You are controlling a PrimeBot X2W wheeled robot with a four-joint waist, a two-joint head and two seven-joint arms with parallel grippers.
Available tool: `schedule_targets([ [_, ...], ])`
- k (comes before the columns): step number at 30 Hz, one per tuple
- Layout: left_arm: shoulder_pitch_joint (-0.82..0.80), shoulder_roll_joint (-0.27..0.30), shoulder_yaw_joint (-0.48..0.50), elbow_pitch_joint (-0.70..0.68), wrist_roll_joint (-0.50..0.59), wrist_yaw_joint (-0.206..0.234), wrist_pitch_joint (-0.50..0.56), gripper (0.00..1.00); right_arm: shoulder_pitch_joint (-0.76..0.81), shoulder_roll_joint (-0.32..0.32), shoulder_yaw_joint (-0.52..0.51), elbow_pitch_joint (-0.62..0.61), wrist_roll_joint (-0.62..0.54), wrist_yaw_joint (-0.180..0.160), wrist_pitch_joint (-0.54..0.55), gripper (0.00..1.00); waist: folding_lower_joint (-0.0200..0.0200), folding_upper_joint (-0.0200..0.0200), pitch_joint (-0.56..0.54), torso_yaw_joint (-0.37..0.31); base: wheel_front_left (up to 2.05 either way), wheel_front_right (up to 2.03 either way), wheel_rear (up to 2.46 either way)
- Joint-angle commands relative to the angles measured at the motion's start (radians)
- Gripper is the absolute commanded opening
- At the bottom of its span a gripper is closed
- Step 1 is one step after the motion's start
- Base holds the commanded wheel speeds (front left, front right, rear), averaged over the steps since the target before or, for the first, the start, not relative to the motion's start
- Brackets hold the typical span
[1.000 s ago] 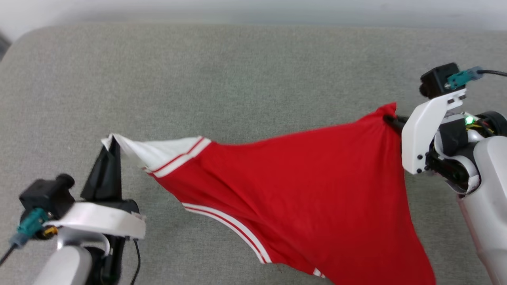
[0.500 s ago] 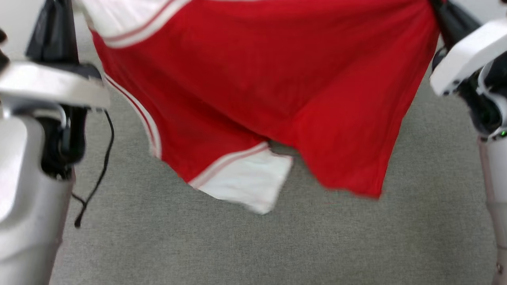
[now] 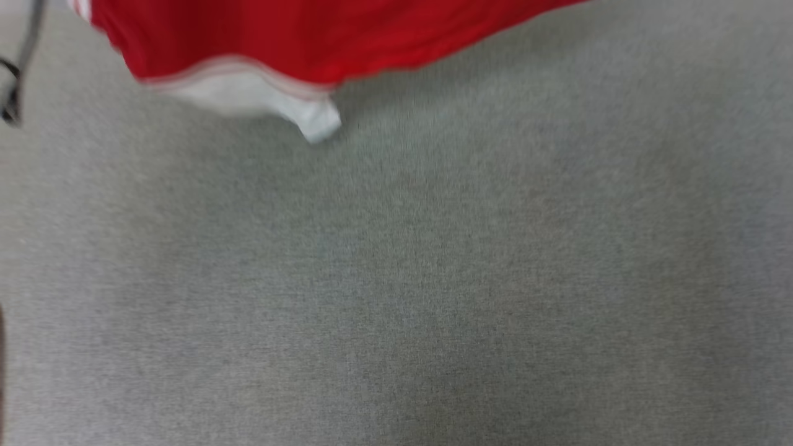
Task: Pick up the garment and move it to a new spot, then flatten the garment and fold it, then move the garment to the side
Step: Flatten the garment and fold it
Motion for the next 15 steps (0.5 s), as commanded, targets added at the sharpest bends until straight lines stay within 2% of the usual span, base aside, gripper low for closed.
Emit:
schedule_targets([
  [1,-0.083,0.007,0.003,0.019,0.006,-0.007,0.008,0.00,-0.077,-0.007,-0.011,0.013,-0.001,-0.001,0.005,0.00,-0.0001,-0.0001,0.113,-0.004,0.00,0.00,0.00],
  [8,-0.308,0.021,0.001,0.118,0.024,-0.021,0.034,0.00,-0.310,-0.014,-0.001,0.097,-0.004,-0.001,0.005,0.00,-0.0001,-0.0001,0.273,-0.010,0.00,0.00,0.00],
  [15,-0.379,0.023,-0.010,0.204,0.029,-0.027,0.045,0.00,-0.438,-0.015,0.048,0.213,0.015,-0.001,-0.018,0.00,-0.0001,-0.0001,0.374,-0.012,0.00,0.00,0.00],
])
